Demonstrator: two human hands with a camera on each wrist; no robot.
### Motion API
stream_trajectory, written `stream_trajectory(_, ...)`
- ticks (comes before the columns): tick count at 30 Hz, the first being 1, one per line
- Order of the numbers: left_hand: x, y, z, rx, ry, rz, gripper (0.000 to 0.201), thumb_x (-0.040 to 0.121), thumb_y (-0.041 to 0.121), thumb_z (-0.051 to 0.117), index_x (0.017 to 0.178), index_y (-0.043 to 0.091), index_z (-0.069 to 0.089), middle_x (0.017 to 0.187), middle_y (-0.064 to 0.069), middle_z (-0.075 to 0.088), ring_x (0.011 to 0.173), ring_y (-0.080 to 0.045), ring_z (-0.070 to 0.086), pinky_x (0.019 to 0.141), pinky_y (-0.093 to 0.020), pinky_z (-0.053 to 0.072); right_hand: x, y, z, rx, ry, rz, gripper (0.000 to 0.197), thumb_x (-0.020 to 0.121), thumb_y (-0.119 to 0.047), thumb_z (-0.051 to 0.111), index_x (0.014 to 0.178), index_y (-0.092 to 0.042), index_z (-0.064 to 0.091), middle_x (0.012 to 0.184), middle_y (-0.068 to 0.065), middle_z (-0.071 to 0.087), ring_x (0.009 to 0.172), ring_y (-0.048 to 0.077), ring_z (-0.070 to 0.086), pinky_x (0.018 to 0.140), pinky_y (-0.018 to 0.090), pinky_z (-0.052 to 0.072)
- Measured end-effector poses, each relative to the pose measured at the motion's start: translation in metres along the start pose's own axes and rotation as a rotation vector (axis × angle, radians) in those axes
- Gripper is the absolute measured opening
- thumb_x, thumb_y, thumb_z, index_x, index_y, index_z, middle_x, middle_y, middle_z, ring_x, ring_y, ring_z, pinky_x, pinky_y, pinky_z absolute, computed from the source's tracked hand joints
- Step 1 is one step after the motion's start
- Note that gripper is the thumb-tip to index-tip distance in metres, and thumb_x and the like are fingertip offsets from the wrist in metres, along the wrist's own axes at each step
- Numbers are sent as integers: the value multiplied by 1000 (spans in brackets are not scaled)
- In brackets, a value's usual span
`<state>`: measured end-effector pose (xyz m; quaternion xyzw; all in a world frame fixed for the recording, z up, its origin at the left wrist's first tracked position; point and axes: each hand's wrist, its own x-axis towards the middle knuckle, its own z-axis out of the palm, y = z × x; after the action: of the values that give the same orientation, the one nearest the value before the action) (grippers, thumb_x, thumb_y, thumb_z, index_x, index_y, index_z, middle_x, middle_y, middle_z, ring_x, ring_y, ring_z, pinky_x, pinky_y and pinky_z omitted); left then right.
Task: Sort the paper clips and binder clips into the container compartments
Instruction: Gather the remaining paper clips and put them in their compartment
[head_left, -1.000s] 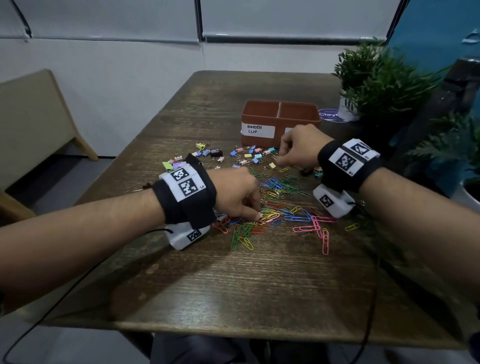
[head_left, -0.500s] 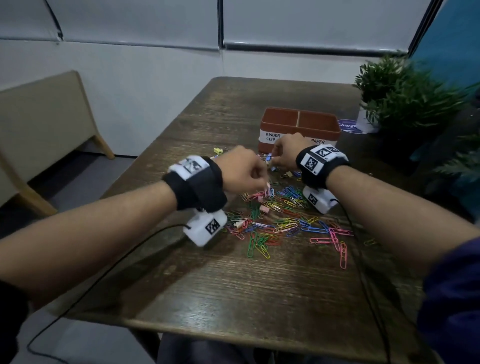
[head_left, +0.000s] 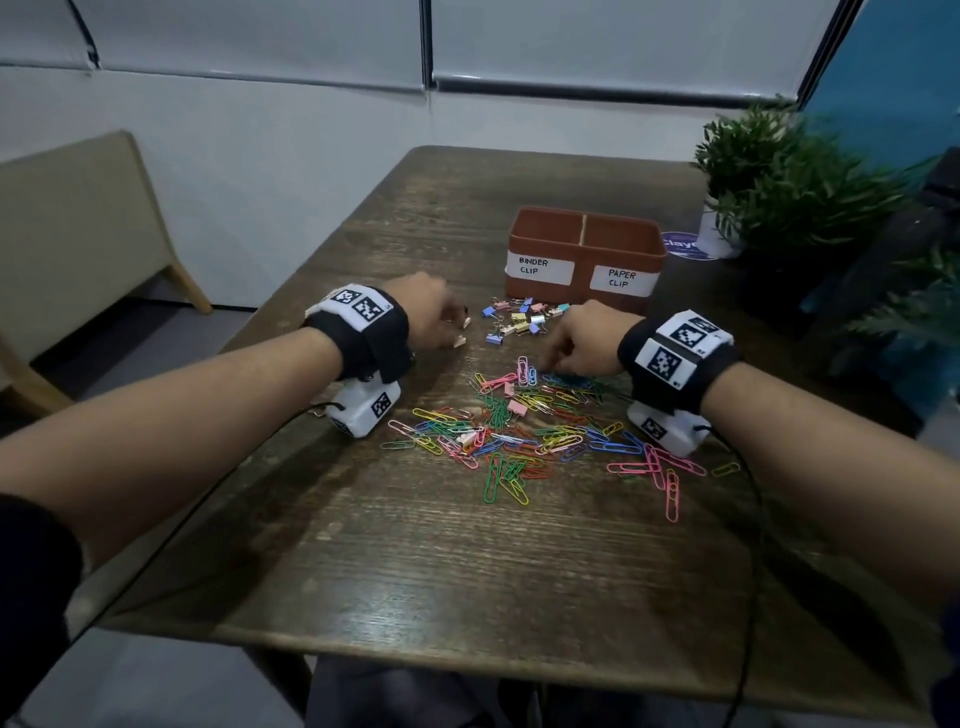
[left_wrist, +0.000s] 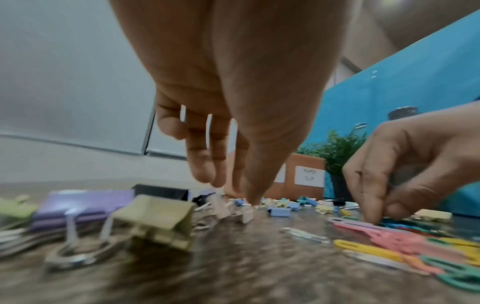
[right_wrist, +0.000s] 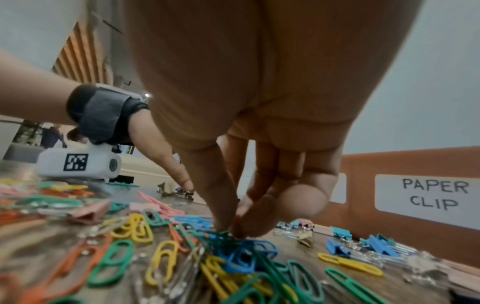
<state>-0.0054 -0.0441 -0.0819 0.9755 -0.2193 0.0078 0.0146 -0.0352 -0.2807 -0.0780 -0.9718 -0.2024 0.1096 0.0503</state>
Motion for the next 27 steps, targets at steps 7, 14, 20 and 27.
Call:
stream_trajectory(7, -14, 44, 10, -93, -139, 412, 21, 89, 36, 66, 108, 29, 72, 94, 12, 63, 80, -8, 58, 74, -23, 45, -27, -5, 2, 87, 48, -74, 14, 83, -24, 74, 95, -30, 76, 86, -9, 71, 76, 2, 61, 67, 20, 49)
stream_trajectory(14, -9, 43, 12, -138, -128, 364, 15, 78, 40, 77, 89, 30, 77, 74, 14, 68, 69, -5, 62, 67, -24, 49, -27, -32, 16, 36, 48, -95, 25, 73, -47, 82, 88, -28, 77, 70, -15, 63, 70, 7, 61, 65, 27, 52)
stream_trajectory(20, -19, 44, 10, -106, -76, 301, 20, 79, 33, 60, 77, 19, 74, 61, 5, 65, 55, -11, 58, 58, -30, 51, -25, -38, 16, 2, 61, -102, 14, 76, -32, 83, 87, -26, 77, 70, -17, 57, 71, 10, 59, 72, 33, 56)
stream_trajectory(27, -22, 20, -13, -199, -39, 160, 21, 91, 25, 56, 78, 22, 72, 66, 10, 64, 55, 2, 54, 51, -10, 35, -24, -38, 15, -7, 19, -224, 31, 77, -34, 83, 107, -37, 75, 90, -11, 65, 77, 3, 55, 69, 28, 50)
